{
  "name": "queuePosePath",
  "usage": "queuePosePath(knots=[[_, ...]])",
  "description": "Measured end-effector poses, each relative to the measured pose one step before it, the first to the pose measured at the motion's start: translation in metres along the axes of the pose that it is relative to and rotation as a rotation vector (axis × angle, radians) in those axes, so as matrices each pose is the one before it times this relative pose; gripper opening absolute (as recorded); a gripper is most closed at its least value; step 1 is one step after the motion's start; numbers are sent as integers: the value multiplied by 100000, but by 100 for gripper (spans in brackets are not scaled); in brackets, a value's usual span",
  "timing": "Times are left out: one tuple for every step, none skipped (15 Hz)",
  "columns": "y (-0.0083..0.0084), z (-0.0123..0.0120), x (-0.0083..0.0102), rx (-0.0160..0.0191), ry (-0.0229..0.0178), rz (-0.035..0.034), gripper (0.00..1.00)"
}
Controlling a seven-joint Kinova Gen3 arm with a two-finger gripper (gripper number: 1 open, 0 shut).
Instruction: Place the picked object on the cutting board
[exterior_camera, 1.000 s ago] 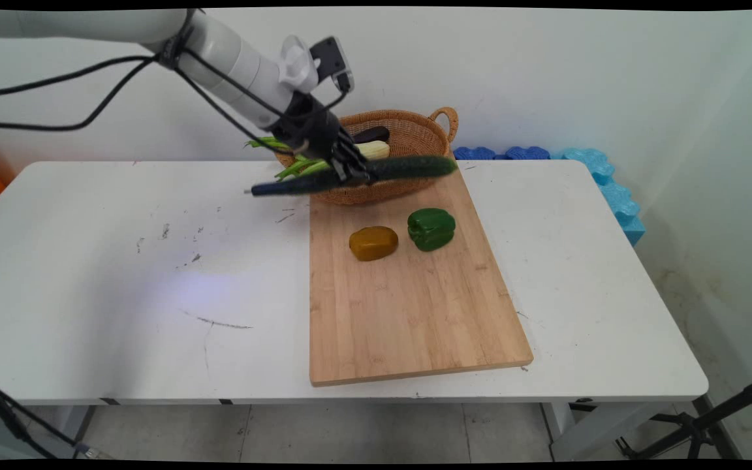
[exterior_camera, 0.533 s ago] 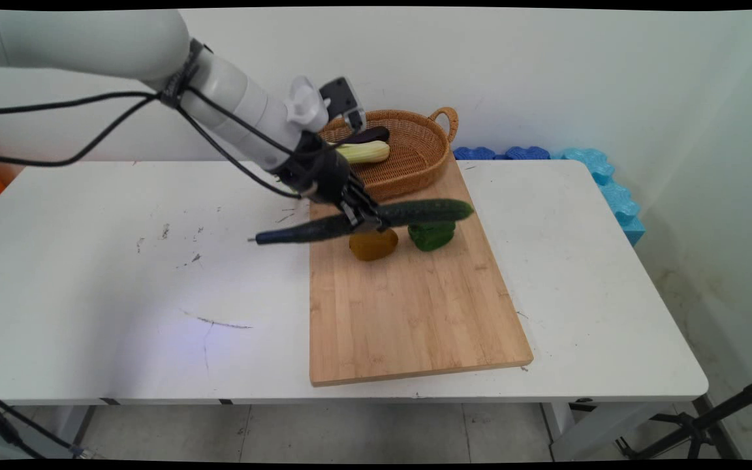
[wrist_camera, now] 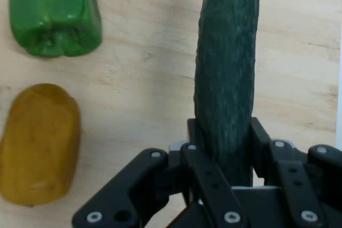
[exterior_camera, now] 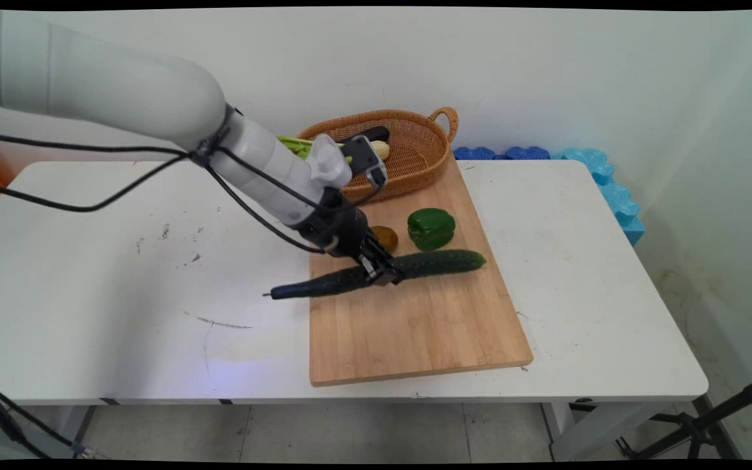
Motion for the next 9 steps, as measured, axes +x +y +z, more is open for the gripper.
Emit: queuePosePath(knots=[[122,603,-176,-467,-302,-384,0],[56,400,-127,-247,-165,-197,0],[69,597,-168,-384,-255,-191,0],[36,406,-94,-285,-117,21,0],[33,574,-152,-387,-168,16,0],[-6,648,-148,-292,-134,63,0],[-23,616,-143,-270,-161,82,0],[-37,492,-116,-186,-154,116,0],[-31,307,-68,-118,-93,114,0]])
